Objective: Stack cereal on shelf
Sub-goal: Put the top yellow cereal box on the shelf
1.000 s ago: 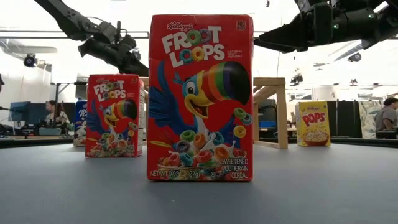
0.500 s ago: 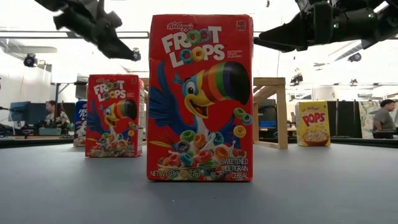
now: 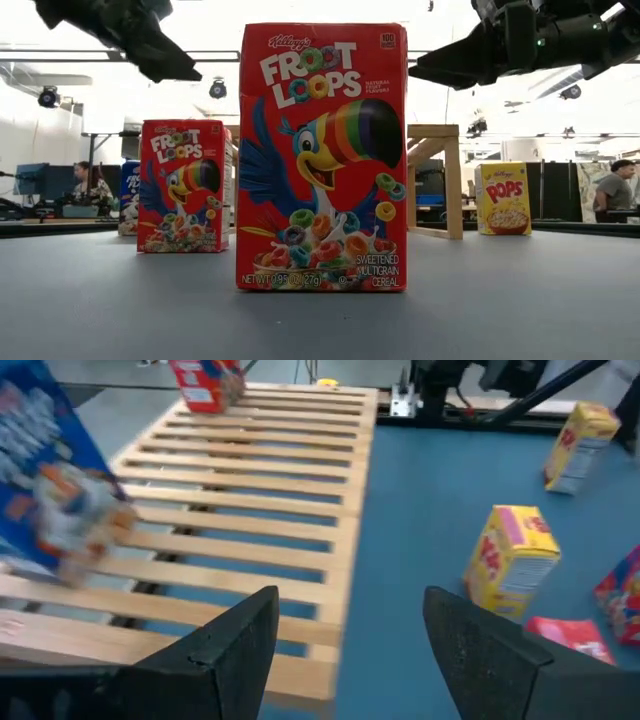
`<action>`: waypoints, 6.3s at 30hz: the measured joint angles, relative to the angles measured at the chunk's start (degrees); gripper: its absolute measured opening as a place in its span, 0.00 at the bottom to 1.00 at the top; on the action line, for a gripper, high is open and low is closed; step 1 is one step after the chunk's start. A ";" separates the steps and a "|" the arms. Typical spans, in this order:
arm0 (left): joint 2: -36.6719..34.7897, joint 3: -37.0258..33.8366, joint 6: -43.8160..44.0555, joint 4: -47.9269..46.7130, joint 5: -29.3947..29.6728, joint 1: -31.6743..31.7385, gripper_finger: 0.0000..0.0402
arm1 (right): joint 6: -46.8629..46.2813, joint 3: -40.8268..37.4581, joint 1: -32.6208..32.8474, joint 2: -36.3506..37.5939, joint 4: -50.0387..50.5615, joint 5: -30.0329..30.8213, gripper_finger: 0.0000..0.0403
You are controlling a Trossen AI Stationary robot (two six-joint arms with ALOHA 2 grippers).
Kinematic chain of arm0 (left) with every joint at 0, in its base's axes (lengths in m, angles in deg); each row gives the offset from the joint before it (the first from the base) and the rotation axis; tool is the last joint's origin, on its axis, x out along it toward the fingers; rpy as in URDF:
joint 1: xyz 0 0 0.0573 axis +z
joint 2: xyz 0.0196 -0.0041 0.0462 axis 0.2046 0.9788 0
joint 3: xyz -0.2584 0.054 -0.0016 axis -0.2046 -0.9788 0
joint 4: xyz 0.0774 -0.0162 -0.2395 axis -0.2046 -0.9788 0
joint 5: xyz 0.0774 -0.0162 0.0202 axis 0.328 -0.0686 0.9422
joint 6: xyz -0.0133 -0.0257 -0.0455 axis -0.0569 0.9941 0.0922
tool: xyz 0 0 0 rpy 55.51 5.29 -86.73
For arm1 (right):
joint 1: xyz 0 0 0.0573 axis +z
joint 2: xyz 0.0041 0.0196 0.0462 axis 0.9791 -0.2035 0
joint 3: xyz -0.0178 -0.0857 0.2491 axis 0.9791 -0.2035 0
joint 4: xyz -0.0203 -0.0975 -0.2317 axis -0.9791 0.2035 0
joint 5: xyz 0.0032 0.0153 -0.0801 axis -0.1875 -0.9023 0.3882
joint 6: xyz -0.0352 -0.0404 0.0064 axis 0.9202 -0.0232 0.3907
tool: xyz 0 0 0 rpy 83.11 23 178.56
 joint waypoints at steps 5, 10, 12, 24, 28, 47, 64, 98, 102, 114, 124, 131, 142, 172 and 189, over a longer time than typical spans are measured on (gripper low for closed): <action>-5.36 -8.12 6.62 8.08 4.77 -8.58 0.58 | -3.08 0.00 0.00 0.00 -0.71 -0.45 0.71; -7.38 -13.30 10.29 15.07 10.28 -15.87 0.58 | -9.21 0.00 0.09 0.00 -0.71 -3.96 0.71; -7.28 -14.64 10.95 18.11 12.48 -18.54 0.58 | -10.02 0.00 0.11 0.00 -0.72 -5.09 0.71; -1.97 -17.09 13.86 28.74 18.03 -25.14 0.58 | -11.90 0.00 0.11 0.04 -0.47 -4.96 0.71; 0.37 -17.10 15.67 30.05 18.02 -25.12 0.58 | -10.93 0.01 0.24 0.33 0.86 -6.16 0.71; 5.01 -17.10 15.92 36.70 17.97 -25.89 0.58 | -12.81 12.35 0.24 18.85 40.93 -1.19 0.71; 13.55 -12.13 15.72 37.95 17.88 -29.39 0.58 | -15.22 3.42 7.86 6.80 15.64 -3.41 0.71; 19.33 -8.25 14.58 36.22 18.07 -29.43 0.58 | -13.37 12.79 10.21 -31.97 -10.72 -2.93 0.71; 18.89 -8.27 14.89 34.11 18.05 -29.43 0.58 | -12.62 12.11 8.35 -21.90 -1.37 -0.92 0.71; 18.63 -8.31 13.25 34.48 18.02 -29.43 0.58 | -12.05 10.43 6.80 11.14 34.20 22.74 0.71; 18.68 -8.31 13.23 34.52 18.01 -29.43 0.58 | -27.09 10.45 6.38 21.61 55.36 43.58 0.71; 18.68 -8.31 13.23 34.57 17.98 -29.43 0.58 | -34.69 14.50 3.61 20.55 65.71 43.31 0.71; 18.70 -8.31 13.23 35.23 17.96 -29.43 0.58 | -30.73 26.80 -7.51 12.69 83.88 42.09 0.71; 18.70 -8.38 14.78 35.16 17.81 -29.43 0.58 | 2.57 23.26 -37.31 2.66 74.02 3.34 0.71; 18.74 -10.17 14.76 37.47 14.63 -29.44 0.58 | 10.74 21.17 -50.69 0.58 69.24 -6.70 0.71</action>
